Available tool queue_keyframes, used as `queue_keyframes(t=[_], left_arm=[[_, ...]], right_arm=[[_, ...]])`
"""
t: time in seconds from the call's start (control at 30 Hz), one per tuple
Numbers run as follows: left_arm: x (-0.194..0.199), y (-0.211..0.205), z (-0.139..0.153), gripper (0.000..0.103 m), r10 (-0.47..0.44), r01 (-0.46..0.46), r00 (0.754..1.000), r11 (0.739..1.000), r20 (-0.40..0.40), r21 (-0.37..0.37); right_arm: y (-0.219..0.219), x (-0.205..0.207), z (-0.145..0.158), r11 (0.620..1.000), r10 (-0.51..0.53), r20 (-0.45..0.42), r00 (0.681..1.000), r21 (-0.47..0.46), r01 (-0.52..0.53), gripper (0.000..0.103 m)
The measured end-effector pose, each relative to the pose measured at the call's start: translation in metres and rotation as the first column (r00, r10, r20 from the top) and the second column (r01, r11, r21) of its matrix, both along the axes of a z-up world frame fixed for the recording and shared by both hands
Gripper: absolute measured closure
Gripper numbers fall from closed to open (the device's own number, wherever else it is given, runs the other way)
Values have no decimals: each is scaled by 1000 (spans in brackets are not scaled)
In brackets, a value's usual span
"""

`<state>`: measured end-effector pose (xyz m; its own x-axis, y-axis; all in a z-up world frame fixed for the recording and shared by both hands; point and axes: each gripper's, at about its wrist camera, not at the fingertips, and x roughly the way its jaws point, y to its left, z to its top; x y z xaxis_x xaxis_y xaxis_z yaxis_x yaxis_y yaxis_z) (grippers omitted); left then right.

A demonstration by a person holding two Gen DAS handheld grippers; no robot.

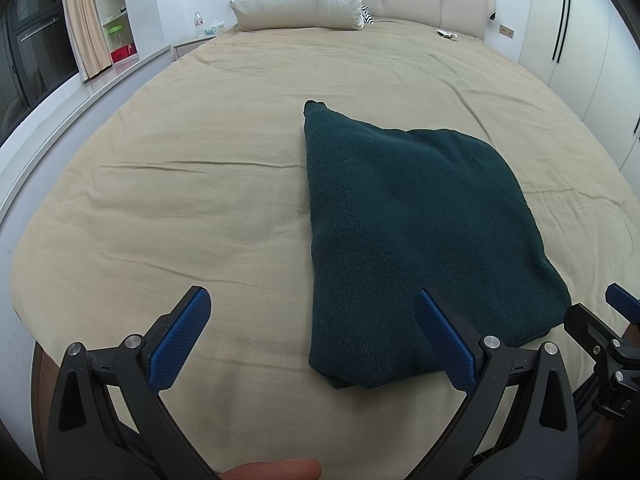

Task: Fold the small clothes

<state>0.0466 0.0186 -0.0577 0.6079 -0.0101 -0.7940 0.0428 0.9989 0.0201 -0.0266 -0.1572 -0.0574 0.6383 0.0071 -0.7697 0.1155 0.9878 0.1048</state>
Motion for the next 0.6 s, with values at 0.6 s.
queue_keyframes(t=[0.6], left_arm=[[-1,2,-5,0,-4,4,1000,1000,-5,-14]], right_arm=[[-2,1,0,1000,1,-1,1000,3,-1,0]])
